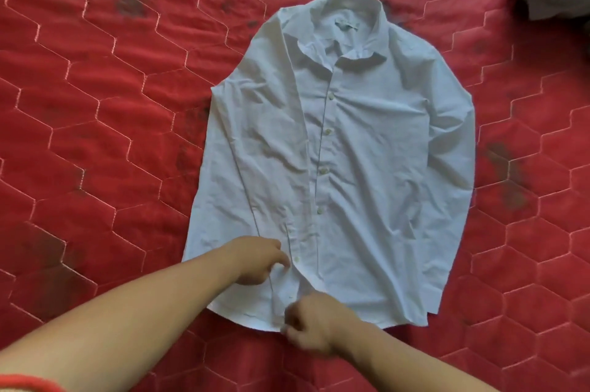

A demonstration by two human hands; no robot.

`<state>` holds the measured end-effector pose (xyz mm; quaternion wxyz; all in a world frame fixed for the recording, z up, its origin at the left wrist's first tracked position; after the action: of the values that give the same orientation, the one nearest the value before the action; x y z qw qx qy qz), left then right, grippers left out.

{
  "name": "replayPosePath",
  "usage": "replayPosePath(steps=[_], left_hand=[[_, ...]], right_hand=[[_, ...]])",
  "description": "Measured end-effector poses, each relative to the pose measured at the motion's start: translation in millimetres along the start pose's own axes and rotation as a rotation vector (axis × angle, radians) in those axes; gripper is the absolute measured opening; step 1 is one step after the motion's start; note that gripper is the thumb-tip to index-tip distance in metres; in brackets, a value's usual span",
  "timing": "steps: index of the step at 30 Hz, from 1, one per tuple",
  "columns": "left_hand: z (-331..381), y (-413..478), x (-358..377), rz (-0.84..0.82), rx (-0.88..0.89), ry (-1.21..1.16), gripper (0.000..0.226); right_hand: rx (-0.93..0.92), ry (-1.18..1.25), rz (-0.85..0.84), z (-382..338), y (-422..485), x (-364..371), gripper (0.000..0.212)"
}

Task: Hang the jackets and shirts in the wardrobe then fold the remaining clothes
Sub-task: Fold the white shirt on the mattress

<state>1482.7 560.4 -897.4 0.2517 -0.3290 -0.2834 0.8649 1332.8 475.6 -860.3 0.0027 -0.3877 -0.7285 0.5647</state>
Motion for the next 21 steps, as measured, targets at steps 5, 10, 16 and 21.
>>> replayPosePath(steps=[5, 10, 16, 21], left_hand=[[3.6, 3.9, 15.8, 0.407, -0.388, -0.166, 0.015], [0.3, -5.4, 39.5, 0.835, -0.651, -0.723, 0.026], [3.9, -3.4, 45.3, 0.939, -0.543, -0.987, 0.025], [-2.0, -7.2, 45.4, 0.849, -0.527, -0.915, 0.036]], right_hand=[[0.44, 0.368, 0.499, 32.8, -7.2, -13.2, 0.023], [0.662, 0.796, 0.343, 51.8, -12.4, 14.3, 0.036], [0.31, 0.47, 0.273, 42.5, -23.8, 40.7, 0.073], [0.318, 0.327, 0.254, 42.7, -22.6, 37.7, 0.027]])
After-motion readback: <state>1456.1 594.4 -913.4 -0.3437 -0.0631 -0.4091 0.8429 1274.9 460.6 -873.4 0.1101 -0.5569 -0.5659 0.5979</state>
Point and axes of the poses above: each hand's wrist, its own y-axis towards the middle knuckle, its own x-axis out of the palm, z = x × y, the point moved 3 cm from there along y, towards the middle knuckle, and after that the axes turned 13 degrees about x, right-handed, at the moved point
